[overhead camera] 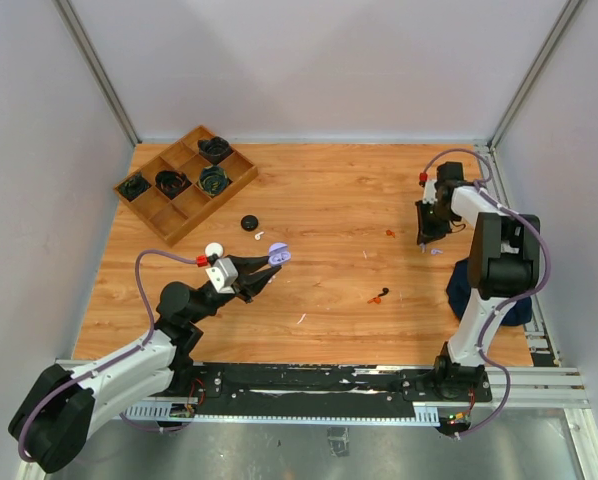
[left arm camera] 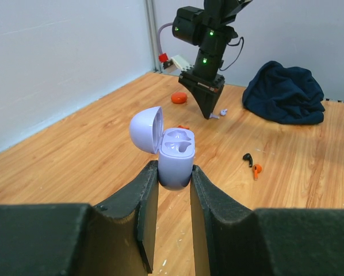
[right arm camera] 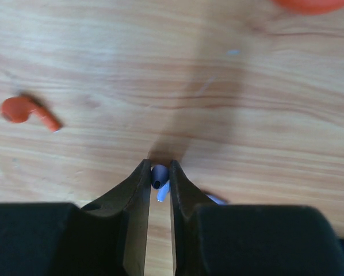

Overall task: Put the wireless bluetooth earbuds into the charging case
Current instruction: Move the earbud to the center of the board.

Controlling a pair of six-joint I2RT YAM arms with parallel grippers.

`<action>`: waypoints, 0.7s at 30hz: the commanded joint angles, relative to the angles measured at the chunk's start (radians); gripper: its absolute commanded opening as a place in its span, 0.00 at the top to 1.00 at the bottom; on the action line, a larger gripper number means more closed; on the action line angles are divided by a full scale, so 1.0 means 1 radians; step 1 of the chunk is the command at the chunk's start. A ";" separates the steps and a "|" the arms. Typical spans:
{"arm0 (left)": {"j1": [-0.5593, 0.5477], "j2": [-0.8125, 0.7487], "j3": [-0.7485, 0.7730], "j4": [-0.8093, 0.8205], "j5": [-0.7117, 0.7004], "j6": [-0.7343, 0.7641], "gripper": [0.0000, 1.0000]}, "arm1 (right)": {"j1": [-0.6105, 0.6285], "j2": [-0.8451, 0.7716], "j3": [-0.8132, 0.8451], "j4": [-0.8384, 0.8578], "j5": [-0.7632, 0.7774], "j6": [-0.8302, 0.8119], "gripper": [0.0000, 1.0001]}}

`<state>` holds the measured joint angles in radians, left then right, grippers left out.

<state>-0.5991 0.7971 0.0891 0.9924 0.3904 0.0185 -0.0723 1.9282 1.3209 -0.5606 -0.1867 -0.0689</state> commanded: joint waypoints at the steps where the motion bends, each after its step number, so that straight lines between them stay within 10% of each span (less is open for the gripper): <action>1: -0.007 -0.016 0.009 0.016 0.003 -0.003 1.00 | 0.080 -0.072 -0.051 -0.051 0.003 0.082 0.84; 21: -0.007 -0.017 0.012 -0.004 -0.003 0.001 1.00 | 0.297 -0.095 -0.125 -0.052 0.100 0.185 0.70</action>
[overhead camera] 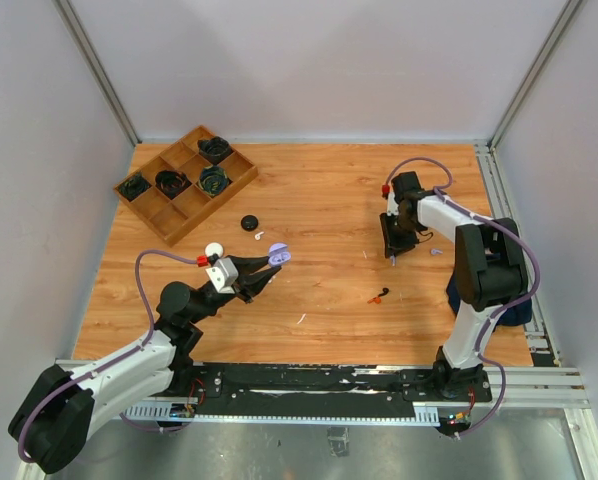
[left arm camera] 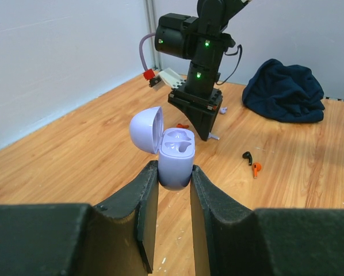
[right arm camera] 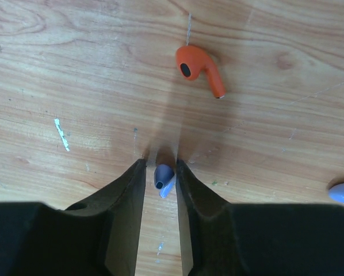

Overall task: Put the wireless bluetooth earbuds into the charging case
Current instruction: Move the earbud to the center of the board, then pick up the earbud from the center of the board.

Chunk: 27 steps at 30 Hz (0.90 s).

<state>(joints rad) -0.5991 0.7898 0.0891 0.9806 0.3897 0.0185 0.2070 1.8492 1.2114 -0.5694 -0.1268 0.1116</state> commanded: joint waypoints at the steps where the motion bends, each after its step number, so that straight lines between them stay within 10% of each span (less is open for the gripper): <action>1: -0.007 -0.010 0.012 0.006 -0.001 0.001 1.00 | 0.018 -0.015 -0.010 -0.058 0.041 -0.003 0.70; 27: -0.007 0.002 0.018 0.017 0.012 -0.005 1.00 | 0.044 0.092 0.078 -0.121 0.056 -0.117 0.77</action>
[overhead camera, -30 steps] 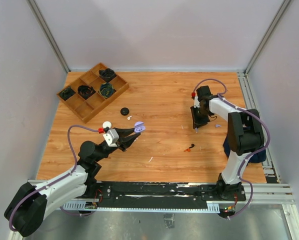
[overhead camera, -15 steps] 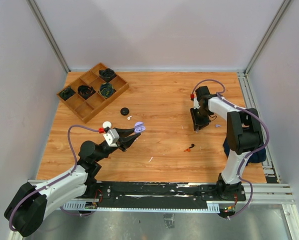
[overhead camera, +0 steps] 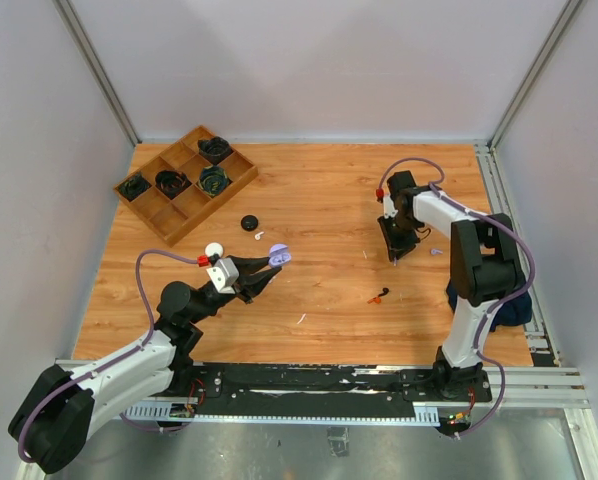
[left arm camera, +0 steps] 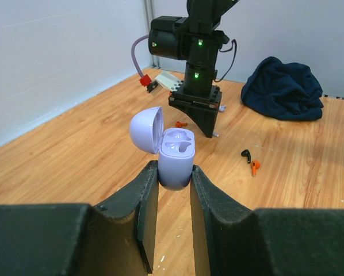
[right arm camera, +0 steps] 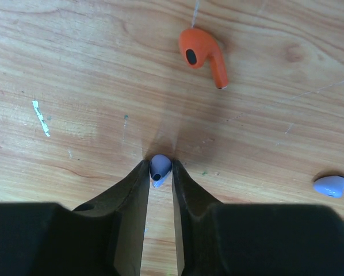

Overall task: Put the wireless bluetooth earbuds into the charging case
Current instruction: Pick up the earbud from the center of the board.

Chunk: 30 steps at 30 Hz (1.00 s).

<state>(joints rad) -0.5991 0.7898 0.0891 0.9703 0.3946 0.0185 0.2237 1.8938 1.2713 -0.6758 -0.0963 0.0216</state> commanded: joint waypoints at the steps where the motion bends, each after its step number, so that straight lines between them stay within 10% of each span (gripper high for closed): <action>1: -0.006 0.004 0.018 0.028 0.007 -0.005 1.00 | 0.032 0.047 0.019 -0.014 0.031 -0.030 0.79; 30: -0.007 0.184 0.090 0.219 -0.097 -0.008 1.00 | 0.321 -0.534 -0.055 0.184 0.089 -0.016 0.89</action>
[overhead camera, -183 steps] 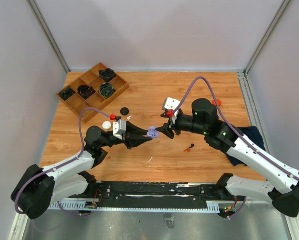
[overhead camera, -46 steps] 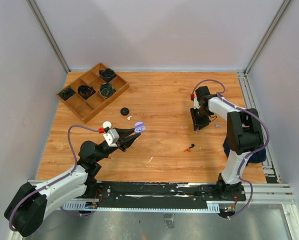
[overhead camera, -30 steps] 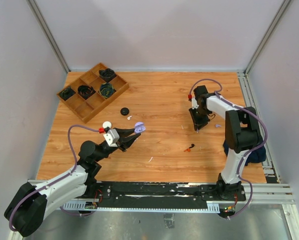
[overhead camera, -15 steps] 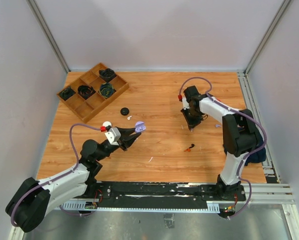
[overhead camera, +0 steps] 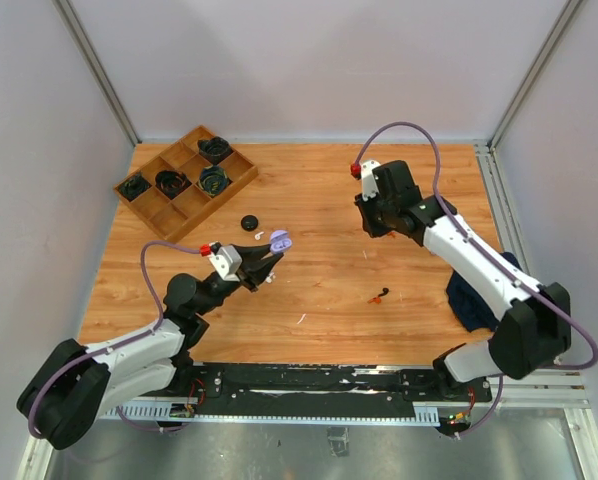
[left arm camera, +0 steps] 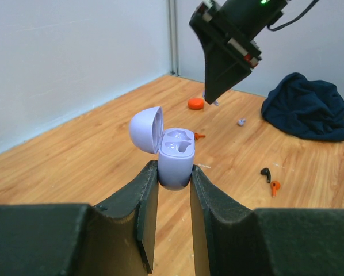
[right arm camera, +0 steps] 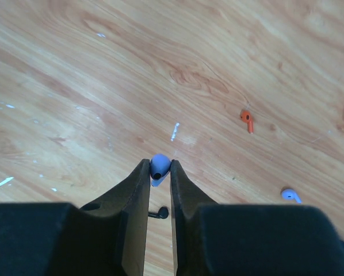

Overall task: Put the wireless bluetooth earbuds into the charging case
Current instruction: Pick up the earbud from the center of the board, then place the earbud in the charging case.

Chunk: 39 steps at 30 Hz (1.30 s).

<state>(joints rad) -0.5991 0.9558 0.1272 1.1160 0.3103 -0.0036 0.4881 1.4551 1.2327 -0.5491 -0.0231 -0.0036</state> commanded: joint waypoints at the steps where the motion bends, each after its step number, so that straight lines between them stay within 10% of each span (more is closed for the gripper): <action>1: -0.007 0.025 0.057 0.077 -0.010 0.015 1.00 | 0.071 -0.128 -0.014 0.066 0.022 0.008 0.89; 22: -0.007 0.078 0.095 0.164 0.080 0.098 1.00 | 0.516 -0.365 -0.145 0.466 0.172 -0.059 0.87; 39: -0.007 0.078 0.094 0.199 0.088 0.070 1.00 | 0.633 -0.354 -0.295 0.843 0.142 -0.132 0.86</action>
<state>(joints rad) -0.5991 1.0328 0.1970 1.2568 0.3786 0.0662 1.0966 1.0866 0.9550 0.1699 0.1135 -0.1116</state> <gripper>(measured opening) 0.294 0.178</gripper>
